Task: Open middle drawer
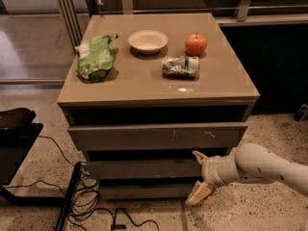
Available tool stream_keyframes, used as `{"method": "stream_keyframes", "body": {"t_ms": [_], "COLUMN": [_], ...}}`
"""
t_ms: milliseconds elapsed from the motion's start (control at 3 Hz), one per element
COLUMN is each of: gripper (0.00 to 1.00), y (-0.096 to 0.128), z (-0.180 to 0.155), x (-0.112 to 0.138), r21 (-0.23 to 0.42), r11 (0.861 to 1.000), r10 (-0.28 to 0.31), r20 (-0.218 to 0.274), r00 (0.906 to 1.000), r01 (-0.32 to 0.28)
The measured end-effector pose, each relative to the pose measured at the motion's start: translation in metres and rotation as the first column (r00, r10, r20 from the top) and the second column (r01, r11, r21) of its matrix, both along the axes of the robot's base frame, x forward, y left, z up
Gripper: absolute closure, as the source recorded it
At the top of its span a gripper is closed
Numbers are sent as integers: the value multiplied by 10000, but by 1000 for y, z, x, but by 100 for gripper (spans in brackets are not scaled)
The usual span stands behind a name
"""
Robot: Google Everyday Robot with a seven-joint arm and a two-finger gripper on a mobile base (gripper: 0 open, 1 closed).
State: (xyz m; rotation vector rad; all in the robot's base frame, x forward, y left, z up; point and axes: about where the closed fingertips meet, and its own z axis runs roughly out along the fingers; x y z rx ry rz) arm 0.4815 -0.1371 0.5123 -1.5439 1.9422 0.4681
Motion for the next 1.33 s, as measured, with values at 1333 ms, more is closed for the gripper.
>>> {"method": "stream_keyframes", "body": {"t_ms": [1333], "gripper": [0], "y": [-19], "z": [-48], "x": [76], "r21": [-623], "r11": [9979], "r10": [-15], "r20": [2160], "r00": [9764], "r01": [154]}}
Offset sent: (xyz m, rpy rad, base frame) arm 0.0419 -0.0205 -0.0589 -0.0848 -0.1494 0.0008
